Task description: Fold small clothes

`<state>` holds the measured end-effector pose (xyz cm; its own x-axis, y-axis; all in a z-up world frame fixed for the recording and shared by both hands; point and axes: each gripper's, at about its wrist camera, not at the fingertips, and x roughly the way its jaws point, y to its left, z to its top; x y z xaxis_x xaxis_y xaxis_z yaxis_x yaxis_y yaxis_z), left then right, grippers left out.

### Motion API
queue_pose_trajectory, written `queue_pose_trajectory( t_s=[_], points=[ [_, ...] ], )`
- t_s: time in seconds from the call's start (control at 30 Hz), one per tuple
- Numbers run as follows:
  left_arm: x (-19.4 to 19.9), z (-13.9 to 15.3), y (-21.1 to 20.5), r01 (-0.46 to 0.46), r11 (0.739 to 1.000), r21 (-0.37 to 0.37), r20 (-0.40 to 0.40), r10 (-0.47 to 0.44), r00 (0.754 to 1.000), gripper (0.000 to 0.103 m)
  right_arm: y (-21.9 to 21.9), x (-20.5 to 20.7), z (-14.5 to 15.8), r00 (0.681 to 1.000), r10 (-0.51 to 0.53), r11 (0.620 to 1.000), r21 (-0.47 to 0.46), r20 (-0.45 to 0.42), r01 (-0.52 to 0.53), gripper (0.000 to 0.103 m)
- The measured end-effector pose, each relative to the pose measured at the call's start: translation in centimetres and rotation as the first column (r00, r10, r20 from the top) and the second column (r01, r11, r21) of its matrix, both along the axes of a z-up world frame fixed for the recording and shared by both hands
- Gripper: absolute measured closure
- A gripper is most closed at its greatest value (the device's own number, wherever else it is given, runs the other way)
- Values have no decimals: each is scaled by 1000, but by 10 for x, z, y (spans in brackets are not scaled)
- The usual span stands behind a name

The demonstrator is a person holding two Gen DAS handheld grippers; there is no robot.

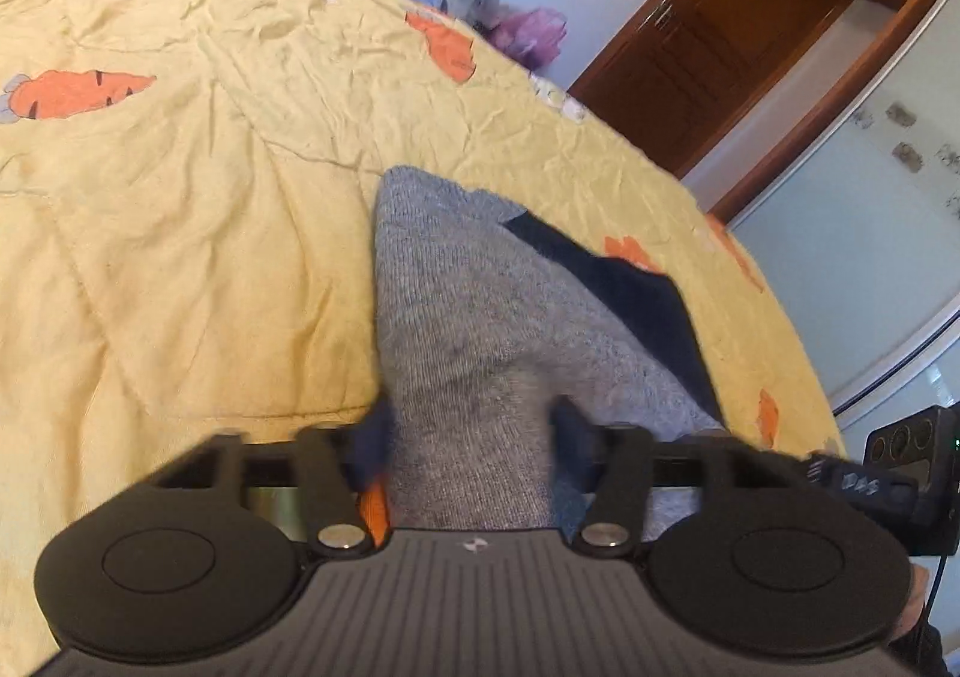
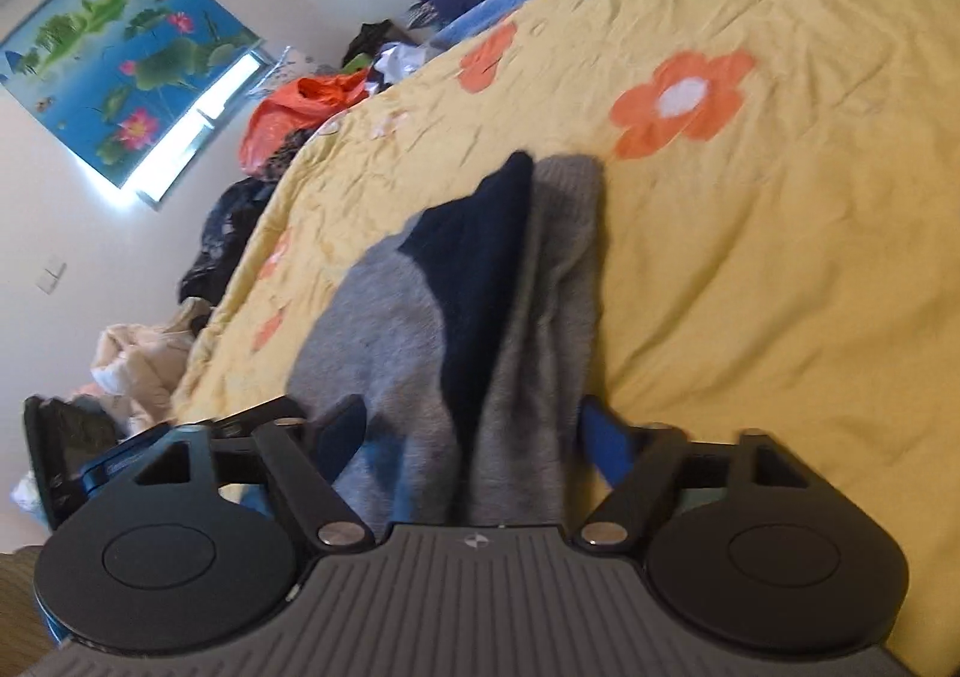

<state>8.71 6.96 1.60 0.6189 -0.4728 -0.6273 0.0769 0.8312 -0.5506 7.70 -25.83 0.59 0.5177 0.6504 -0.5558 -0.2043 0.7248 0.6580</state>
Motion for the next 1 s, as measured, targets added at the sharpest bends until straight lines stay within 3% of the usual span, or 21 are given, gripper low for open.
queue_pose_trajectory(
  t_s=[0.07,0.13,0.27,0.33,0.4,0.47,0.5,0.57,0.73,0.8,0.83,0.87,0.9,0.97,1.0],
  points=[
    [-4,7,1,8,1000,15,0,-8,1000,69,7,-2,-3,1000,15,1000,10,-19,-15,60],
    [-18,18,1,12,997,73,33,-14,999,74,10,-10,2,999,40,999,13,-7,-40,64],
    [-36,21,-5,34,979,199,83,-51,995,74,9,-21,3,997,77,995,58,10,-77,66],
    [-37,16,-7,19,977,214,99,-41,994,69,11,-18,-5,998,64,997,50,5,-64,63],
    [-39,18,-4,12,983,184,86,-29,996,61,8,-17,-9,999,42,994,97,-16,-41,54],
    [-46,18,1,25,991,134,54,-32,998,21,6,-21,-5,999,33,994,106,-32,-29,43],
    [-53,15,4,30,995,100,43,-34,998,17,4,-26,-2,999,36,995,99,-30,-33,36],
    [-69,7,10,62,998,29,12,-63,998,17,-2,-40,4,999,48,996,83,-21,-46,31],
    [-104,-4,16,97,988,-122,-14,-100,995,18,-18,-76,2,990,131,989,80,-52,-126,35],
    [-104,-8,17,99,980,-174,-36,-107,994,26,-19,-87,-2,985,160,984,93,-57,-155,48],
    [-102,-9,17,86,982,-171,-54,-96,994,46,-18,-91,-5,984,165,983,98,-65,-158,54],
    [-98,-10,18,71,987,-146,-90,-85,992,75,-16,-90,-8,982,169,982,100,-84,-161,70],
    [-94,-11,20,61,990,-131,-126,-78,989,83,-14,-90,-11,980,175,981,102,-100,-164,75],
    [-93,-9,28,43,992,-118,-147,-60,987,86,-9,-92,-10,977,191,976,129,-95,-178,77],
    [-94,-3,30,42,997,-69,-138,-51,989,87,-5,-96,-6,975,208,971,135,-82,-196,77]
  ],
)
